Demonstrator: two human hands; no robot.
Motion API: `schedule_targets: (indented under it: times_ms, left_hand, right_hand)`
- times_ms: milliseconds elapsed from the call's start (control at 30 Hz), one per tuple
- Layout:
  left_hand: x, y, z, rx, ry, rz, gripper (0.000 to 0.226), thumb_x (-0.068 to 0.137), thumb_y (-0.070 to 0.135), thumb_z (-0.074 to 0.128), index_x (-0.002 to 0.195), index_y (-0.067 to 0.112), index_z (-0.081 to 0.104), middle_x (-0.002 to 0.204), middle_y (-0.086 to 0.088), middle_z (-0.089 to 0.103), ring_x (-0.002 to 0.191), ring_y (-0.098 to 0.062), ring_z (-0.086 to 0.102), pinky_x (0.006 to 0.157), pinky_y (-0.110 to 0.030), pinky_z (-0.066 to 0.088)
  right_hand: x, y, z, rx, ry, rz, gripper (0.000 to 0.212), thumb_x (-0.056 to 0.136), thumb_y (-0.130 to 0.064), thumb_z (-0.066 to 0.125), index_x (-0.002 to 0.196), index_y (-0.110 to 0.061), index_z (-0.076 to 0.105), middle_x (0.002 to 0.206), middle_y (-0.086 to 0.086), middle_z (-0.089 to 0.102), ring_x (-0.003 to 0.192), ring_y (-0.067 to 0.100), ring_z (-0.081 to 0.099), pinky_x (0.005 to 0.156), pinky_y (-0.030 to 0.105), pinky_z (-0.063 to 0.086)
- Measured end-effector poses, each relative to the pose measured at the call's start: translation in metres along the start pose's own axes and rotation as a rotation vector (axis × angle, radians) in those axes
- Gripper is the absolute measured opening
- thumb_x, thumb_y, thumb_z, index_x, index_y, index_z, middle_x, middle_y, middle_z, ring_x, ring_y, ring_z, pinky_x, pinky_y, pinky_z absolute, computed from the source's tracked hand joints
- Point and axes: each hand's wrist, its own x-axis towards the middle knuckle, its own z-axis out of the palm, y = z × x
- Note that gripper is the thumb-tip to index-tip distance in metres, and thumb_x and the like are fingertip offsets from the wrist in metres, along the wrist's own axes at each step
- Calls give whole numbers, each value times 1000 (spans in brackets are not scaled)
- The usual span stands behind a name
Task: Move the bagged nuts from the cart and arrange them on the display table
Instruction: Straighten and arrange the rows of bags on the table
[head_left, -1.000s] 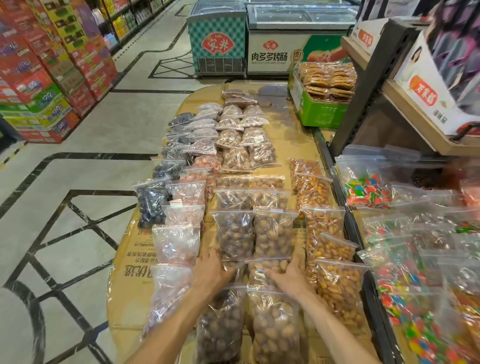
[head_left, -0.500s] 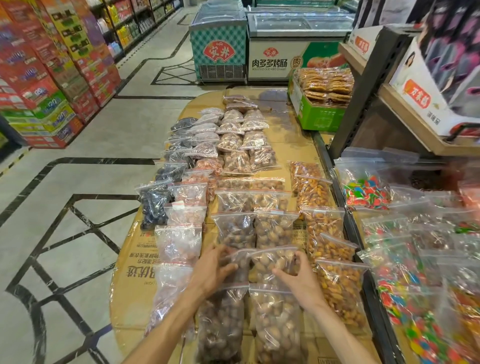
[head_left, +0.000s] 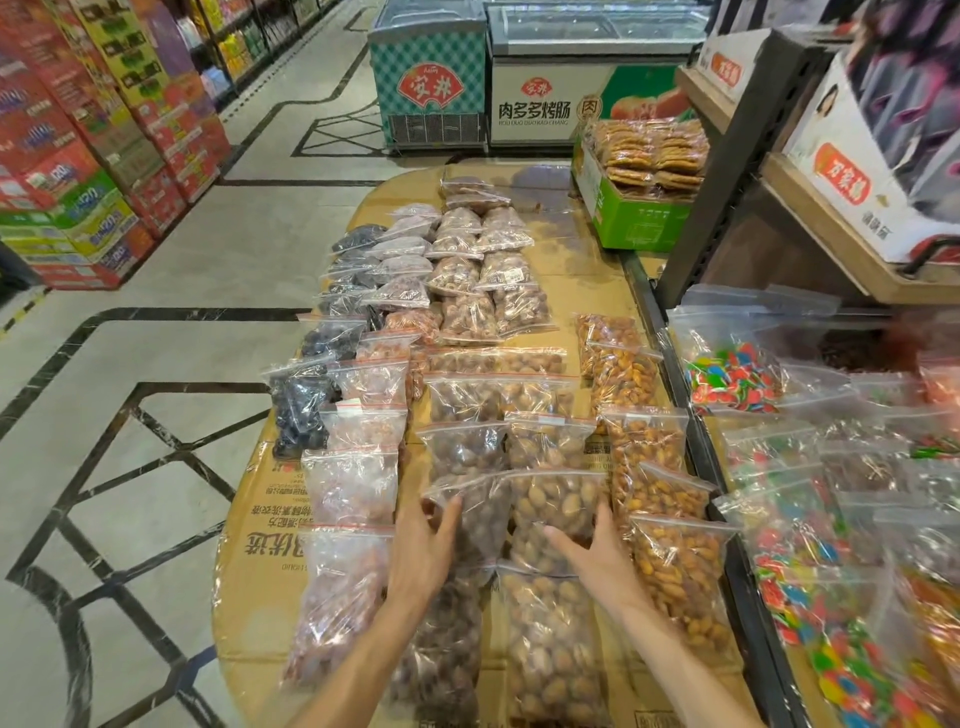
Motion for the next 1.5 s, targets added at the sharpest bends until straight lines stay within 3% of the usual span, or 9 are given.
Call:
schedule_targets:
  times_ms: [167,400,667,867,1000,1067,1133,1300,1500]
  left_hand:
    - [14,0,3,65,42,-35,64,96,81,23,89,23,50,83,-8,63,82,-33,64,73,-43,53]
    - [-28,-6,-4,130,-2,38,59,107,59,44,156,28,37,131,-2,63,116,-19,59,105,-40,50]
    - [-79,-34,0,559,24,96,85,93,44,74,161,23,28,145,-8,41,131,-25,43,110,-44,46]
    - [-94,-36,0,649,-109,-119,101,92,65,66,165,26,9,159,-18,31,150,-36,31,123,-51,31]
    - [-89,-31,-1,546,-128,-179,95,92,56,72,162,28,14,149,-18,48,143,-39,40,120,-58,34]
    - [-90,-30,-1,497,-87,-173,88,92,46,76,158,24,21,143,-15,52,135,-35,47,114,-54,41]
    - [-97,-32,1,445,-63,-114,83,93,37,76,154,19,23,139,-12,50,125,-32,55,100,-45,50]
    - [-112,-39,-1,249,20,64,58,90,24,79,131,24,38,110,8,44,94,-13,54,70,-21,37]
    - [-102,-16,-1,20,113,225,62,97,33,74,146,28,36,128,24,44,120,8,49,94,-11,42]
  right_hand:
    - [0,-6,4,-54,24,12,108,94,-56,71,170,-19,3,177,0,13,163,24,16,130,45,18]
    - [-26,18,16,-127,78,21,117,91,-57,74,169,-22,-6,178,1,0,164,26,10,131,51,18]
    - [-71,33,40,-446,167,55,126,88,-66,70,168,-12,-11,171,14,9,156,34,21,124,45,29]
    - [-76,46,39,-323,54,188,131,84,-61,77,168,-15,-12,170,17,25,161,39,17,129,58,16]
    - [-67,62,28,-160,-40,261,141,46,-85,85,159,-16,35,155,7,56,140,31,56,119,59,43]
    - [-68,67,24,-136,-54,226,86,62,-61,95,133,-23,63,128,-1,74,119,23,70,111,55,52]
    - [-82,52,23,-126,-20,194,67,73,-44,94,129,-28,62,128,-4,70,119,20,68,111,54,51]
    - [-101,46,19,-95,61,78,88,81,-47,88,153,-25,42,154,-2,49,141,22,49,118,53,42]
    - [-86,28,8,52,106,-106,92,91,-34,82,165,-30,28,169,-7,31,155,17,30,127,49,28]
